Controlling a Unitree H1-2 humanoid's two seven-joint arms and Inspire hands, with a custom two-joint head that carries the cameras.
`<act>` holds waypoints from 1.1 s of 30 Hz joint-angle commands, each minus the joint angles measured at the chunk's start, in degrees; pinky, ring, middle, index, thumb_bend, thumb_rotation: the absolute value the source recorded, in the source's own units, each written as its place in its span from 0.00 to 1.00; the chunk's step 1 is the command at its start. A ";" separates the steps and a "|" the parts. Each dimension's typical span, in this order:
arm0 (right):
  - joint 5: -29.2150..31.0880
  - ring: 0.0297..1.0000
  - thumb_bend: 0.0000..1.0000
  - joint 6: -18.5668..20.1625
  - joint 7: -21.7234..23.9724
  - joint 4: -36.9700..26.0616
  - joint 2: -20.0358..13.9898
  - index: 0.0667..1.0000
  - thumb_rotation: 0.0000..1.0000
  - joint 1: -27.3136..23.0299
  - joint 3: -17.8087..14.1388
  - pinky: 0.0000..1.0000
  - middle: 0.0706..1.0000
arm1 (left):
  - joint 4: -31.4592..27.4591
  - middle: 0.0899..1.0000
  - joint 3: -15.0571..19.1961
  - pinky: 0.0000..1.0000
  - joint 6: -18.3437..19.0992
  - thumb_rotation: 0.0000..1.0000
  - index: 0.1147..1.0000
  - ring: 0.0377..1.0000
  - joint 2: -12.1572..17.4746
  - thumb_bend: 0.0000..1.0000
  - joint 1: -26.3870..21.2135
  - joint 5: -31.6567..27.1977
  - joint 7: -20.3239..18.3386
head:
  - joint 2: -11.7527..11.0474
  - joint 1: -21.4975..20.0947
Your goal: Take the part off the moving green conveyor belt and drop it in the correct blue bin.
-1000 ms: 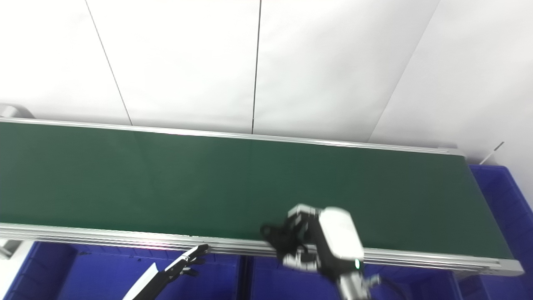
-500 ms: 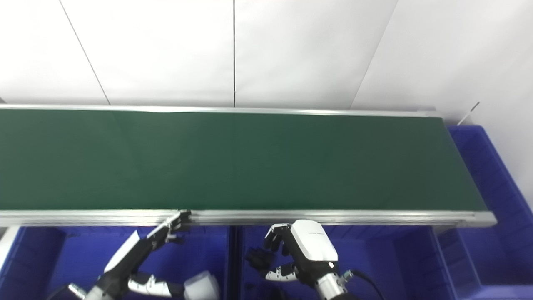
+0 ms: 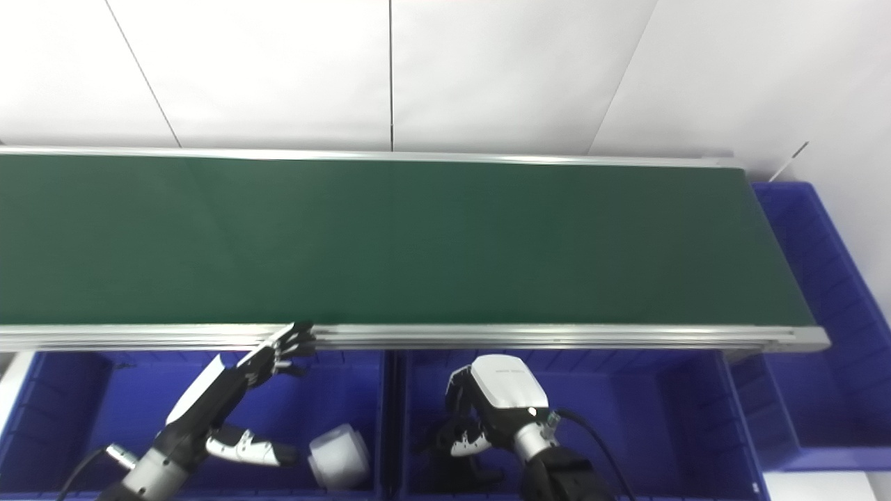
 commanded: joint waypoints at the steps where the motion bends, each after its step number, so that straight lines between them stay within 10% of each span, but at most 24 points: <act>1: -1.19 0.49 0.61 2.32 -0.30 -3.99 0.54 0.62 0.12 0.63 -0.95 0.39 0.58 | -1.85 0.90 1.16 0.73 -1.87 0.49 0.92 0.84 0.07 0.88 0.35 -0.31 -0.54 | 0.04 0.33; 2: -0.76 0.66 0.67 2.01 -1.11 -4.70 0.66 0.70 0.18 1.16 -1.36 0.57 0.71 | -1.90 0.90 1.38 0.73 -1.87 0.49 0.93 0.84 -0.04 0.88 0.46 -0.31 -0.79 | 0.04 0.33; 5: 3.24 0.75 0.70 0.69 -2.80 -7.06 1.46 0.75 0.21 3.10 -3.50 0.66 0.78 | -2.25 0.91 1.87 0.73 -1.86 0.49 0.93 0.85 -0.21 0.88 0.75 -0.29 -1.60 | 0.30 0.96; 19: 26.21 0.71 0.73 -14.15 -14.71 -18.97 7.05 0.82 0.61 16.27 -9.64 0.62 0.79 | -2.53 0.90 4.04 0.73 -1.89 0.51 0.92 0.85 -0.71 0.90 1.19 0.15 -3.50 | 0.82 1.78; 33: 39.23 0.80 0.77 -20.23 -12.07 -14.71 6.58 0.91 0.62 18.95 -9.39 0.73 0.86 | -2.39 0.91 4.37 0.73 -1.91 0.50 0.93 0.85 -1.62 0.89 1.94 0.29 -3.81 | -1.75 5.83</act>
